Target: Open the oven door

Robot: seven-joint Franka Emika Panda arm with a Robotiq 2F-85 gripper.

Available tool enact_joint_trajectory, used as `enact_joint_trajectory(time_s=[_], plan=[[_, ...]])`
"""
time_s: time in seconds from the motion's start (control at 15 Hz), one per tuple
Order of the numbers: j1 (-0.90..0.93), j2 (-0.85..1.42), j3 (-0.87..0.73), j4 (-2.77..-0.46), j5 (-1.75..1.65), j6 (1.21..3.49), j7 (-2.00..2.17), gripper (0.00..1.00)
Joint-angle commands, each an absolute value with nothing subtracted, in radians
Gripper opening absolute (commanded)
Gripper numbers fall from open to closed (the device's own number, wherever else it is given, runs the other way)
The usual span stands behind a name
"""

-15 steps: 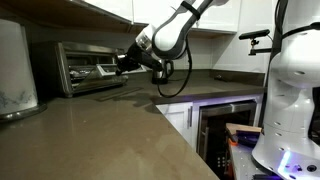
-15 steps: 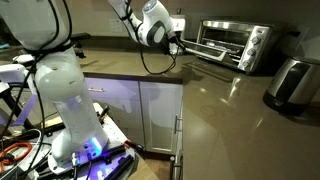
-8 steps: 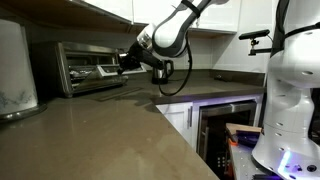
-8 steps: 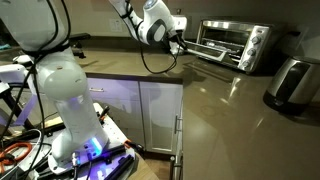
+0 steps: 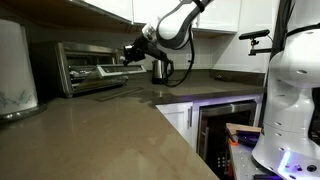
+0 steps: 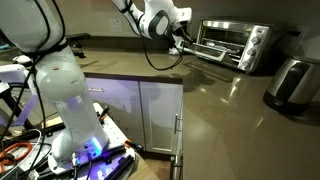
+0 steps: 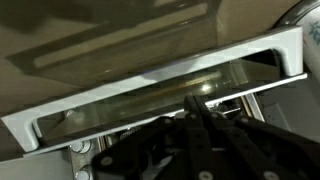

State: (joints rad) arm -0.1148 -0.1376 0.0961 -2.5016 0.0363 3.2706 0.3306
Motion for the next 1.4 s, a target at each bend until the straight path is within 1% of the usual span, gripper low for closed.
enact_joint_trajectory(time_s=[0.0,0.4,0.47,0.53,0.6,0.8,1.33], plan=[[-0.167,-0.134,0.137,-2.493,0.006,3.314,0.315,0.00],[-0.170,-0.041,0.149,-2.458,0.016,3.435,0.297,0.00],[-0.090,-0.023,0.085,-2.452,0.060,3.446,0.261,0.00],[-0.081,-0.009,0.082,-2.446,0.065,3.443,0.262,0.00],[-0.117,0.005,0.114,-2.442,0.022,3.448,0.306,0.00],[-0.106,0.030,0.112,-2.433,0.013,3.442,0.324,0.00],[-0.094,0.015,0.117,-2.445,-0.016,3.387,0.398,0.00]])
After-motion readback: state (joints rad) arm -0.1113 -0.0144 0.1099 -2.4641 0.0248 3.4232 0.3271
